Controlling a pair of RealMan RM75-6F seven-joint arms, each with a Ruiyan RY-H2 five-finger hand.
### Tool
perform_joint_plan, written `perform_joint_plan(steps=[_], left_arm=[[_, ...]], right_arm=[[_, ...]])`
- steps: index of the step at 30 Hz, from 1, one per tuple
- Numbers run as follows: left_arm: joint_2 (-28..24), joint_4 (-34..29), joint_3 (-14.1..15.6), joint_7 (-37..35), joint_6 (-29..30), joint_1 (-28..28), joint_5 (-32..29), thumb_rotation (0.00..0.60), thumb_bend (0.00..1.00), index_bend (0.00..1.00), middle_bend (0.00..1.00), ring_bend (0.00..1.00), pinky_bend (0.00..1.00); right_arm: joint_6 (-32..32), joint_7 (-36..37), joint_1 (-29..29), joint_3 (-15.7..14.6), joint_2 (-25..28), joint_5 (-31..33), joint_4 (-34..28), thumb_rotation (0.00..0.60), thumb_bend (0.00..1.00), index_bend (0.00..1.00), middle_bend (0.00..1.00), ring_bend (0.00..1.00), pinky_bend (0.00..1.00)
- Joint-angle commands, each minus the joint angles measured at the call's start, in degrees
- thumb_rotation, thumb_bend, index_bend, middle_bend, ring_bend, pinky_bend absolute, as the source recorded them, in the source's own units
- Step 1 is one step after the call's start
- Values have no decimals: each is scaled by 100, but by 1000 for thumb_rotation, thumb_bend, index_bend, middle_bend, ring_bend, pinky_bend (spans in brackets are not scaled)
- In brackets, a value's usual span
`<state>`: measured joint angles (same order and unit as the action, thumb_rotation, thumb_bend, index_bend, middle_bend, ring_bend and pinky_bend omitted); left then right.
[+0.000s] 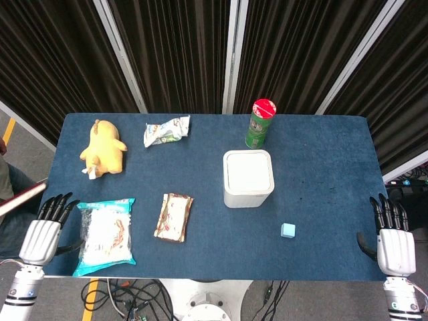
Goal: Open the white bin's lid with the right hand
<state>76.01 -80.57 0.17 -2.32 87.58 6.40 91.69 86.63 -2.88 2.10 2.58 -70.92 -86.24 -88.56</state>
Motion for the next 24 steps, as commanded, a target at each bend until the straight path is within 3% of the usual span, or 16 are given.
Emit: perform_joint_plan(steps=[1, 16, 24], left_arm=[[-15, -4, 14, -21, 41, -24, 22, 600, 44, 134, 53, 0, 85], [57, 75, 44, -16, -36, -22, 1, 600, 43, 134, 53, 0, 85], [106, 190, 51, -92, -106, -18, -49, 600, 44, 134, 53, 0, 85]], right_arm=[[-24, -18, -2, -5, 10, 18, -25, 600, 218, 0, 0, 0, 0], [-289, -114, 147, -55, 123, -83, -199, 600, 218, 0, 0, 0, 0], [-640, -524, 684, 134, 279, -487, -748, 600, 216, 0, 0, 0, 0]])
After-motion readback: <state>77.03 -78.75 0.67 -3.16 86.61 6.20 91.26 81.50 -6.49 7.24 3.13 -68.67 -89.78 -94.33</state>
